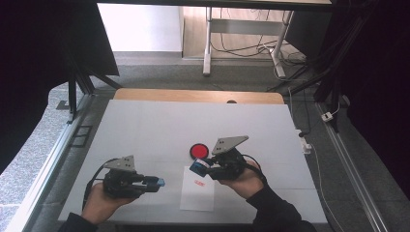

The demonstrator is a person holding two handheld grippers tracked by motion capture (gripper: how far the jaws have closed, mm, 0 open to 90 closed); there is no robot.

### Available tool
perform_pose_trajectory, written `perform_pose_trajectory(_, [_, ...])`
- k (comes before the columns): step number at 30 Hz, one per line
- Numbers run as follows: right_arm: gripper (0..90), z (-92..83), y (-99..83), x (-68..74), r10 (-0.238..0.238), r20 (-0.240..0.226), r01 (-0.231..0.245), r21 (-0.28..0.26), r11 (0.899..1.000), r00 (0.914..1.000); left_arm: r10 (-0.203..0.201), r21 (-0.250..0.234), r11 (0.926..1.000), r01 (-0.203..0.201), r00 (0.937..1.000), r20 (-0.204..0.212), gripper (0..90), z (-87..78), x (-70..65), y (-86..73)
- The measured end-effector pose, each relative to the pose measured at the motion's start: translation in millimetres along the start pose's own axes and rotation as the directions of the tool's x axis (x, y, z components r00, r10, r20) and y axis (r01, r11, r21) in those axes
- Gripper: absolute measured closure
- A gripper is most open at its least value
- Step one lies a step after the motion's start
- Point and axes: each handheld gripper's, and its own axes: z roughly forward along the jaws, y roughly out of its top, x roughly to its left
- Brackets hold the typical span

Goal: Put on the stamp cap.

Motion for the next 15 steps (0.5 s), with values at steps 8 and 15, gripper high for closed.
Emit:
perform_pose_trajectory(8, [70.5, -3.6, 2.0, 0.2, -0.008, -0.019, 0.007, -0.02, 1.0, 0.9998, 0.075, -0.003, 0.9972, -0.075, 0.9951, 0.064, 68.1, 11.3, 4.3, 18.7])
perform_pose_trajectory(15, [70.5, -8.4, 3.9, -0.3, -0.013, -0.033, 0.012, -0.035, 0.999, 0.9994, 0.135, -0.014, 0.9908, -0.134, 0.9855, 0.103, 68.1, 23.3, 8.7, 36.1])
